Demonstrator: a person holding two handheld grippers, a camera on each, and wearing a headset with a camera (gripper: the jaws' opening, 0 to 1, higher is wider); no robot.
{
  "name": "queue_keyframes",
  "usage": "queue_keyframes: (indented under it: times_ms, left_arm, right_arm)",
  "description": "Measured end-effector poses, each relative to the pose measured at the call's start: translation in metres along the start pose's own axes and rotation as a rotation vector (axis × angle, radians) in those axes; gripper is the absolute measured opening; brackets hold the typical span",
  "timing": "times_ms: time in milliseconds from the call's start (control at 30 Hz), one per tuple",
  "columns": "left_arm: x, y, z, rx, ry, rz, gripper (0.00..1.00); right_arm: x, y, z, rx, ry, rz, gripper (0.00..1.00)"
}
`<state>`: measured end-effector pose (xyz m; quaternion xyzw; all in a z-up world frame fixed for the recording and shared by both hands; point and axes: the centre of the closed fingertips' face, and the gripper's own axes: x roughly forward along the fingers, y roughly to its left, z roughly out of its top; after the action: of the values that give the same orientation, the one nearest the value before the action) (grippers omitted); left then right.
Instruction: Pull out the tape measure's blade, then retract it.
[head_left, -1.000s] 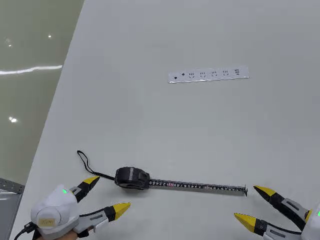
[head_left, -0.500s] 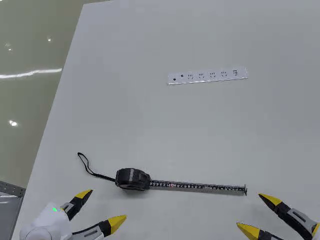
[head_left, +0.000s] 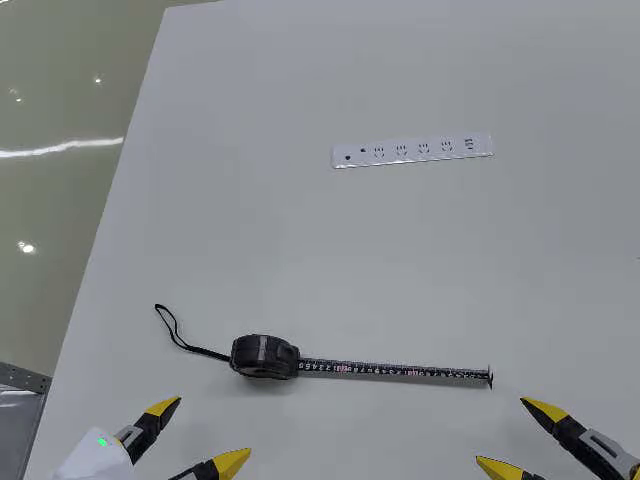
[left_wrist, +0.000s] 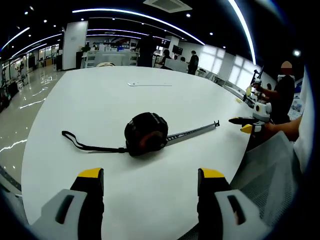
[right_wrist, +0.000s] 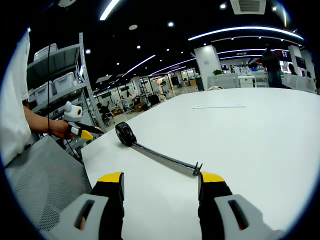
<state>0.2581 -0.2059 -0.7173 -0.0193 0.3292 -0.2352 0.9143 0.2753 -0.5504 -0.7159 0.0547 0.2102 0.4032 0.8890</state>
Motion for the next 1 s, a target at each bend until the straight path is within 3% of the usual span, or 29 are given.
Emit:
queue_keyframes:
  times_ms: [567, 1000]
  left_arm:
    - [-0.0009, -0.0004, -0.0003, 0.007, 0.003, 0.002, 0.75]
    - [-0.0045, -0.0019, 0.0014, 0.015, -0.020, -0.006, 0.75]
  right_arm:
    - [-0.0005, 0.0001, 0.0007, -0.003, -0.002, -0.003, 0.60]
    - [-0.0050, 0.0017, 0.0060, -0.024, -0.013, -0.021, 0.60]
